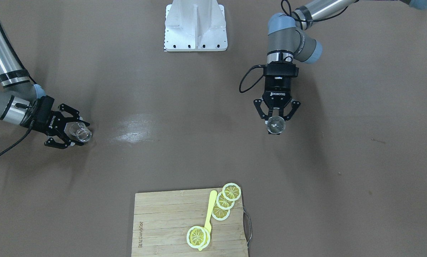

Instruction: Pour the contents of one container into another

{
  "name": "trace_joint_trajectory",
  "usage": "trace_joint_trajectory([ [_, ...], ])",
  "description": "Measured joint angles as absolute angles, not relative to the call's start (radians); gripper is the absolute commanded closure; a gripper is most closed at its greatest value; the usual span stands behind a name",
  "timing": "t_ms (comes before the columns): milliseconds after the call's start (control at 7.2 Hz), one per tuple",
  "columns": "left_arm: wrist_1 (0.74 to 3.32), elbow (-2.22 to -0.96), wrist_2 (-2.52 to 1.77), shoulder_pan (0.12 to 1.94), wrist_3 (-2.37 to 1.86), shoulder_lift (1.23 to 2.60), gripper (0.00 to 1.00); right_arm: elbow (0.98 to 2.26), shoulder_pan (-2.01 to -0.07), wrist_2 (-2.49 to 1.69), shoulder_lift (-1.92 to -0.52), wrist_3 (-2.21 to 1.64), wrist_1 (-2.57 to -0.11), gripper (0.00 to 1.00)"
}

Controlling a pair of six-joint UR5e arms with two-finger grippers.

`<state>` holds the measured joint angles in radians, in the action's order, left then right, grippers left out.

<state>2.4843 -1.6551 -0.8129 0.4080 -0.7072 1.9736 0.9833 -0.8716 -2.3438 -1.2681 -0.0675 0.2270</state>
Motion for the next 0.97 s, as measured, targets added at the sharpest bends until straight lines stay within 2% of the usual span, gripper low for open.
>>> trace_joint_trajectory([
  [556, 2.571, -1.634, -1.165, 0.409, -0.563, 2.085, 1.00, 0.983, -0.868, -2.341, -1.271, -0.081, 0.226, 0.49],
  [972, 2.760, -1.530, -1.247, 0.410, -0.390, 2.125, 1.00, 0.983, -0.868, -2.341, -1.272, -0.087, 0.226, 0.57],
])
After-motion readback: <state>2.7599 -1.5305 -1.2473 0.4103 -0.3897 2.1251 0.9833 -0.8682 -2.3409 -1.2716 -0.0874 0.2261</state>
